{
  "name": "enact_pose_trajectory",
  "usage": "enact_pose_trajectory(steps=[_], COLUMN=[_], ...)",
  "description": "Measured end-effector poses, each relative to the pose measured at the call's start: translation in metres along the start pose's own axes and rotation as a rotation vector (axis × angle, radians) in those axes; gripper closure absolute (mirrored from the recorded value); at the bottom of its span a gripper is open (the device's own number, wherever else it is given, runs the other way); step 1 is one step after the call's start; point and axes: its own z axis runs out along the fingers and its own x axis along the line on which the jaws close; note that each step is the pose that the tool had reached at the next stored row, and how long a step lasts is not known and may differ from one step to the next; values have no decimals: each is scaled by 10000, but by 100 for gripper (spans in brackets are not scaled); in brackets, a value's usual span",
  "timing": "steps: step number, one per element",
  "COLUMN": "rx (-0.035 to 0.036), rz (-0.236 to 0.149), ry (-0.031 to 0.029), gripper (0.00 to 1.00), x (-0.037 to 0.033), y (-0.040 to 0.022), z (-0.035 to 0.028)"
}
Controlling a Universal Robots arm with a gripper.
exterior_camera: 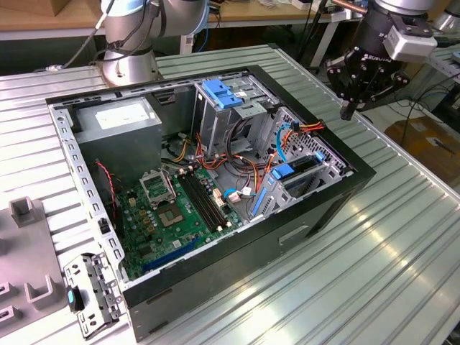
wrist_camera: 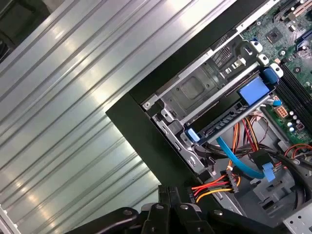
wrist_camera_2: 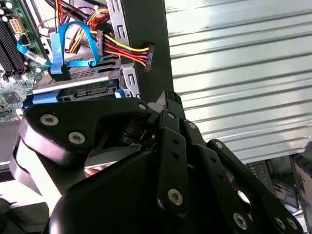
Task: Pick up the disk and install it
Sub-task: 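Insert the first disk wire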
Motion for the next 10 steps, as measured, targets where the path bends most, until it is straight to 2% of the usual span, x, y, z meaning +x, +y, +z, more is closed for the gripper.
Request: enact_pose_trajectory(steps=[2,5,8,10], rx=[9,20,67,85], rz=[-92,-198,-557,-628], ry=[19,18,4,14], gripper=[89,89,89,89], x=[-14,-12,-12,-21], y=[10,8,7,0], z=[6,6,7,8])
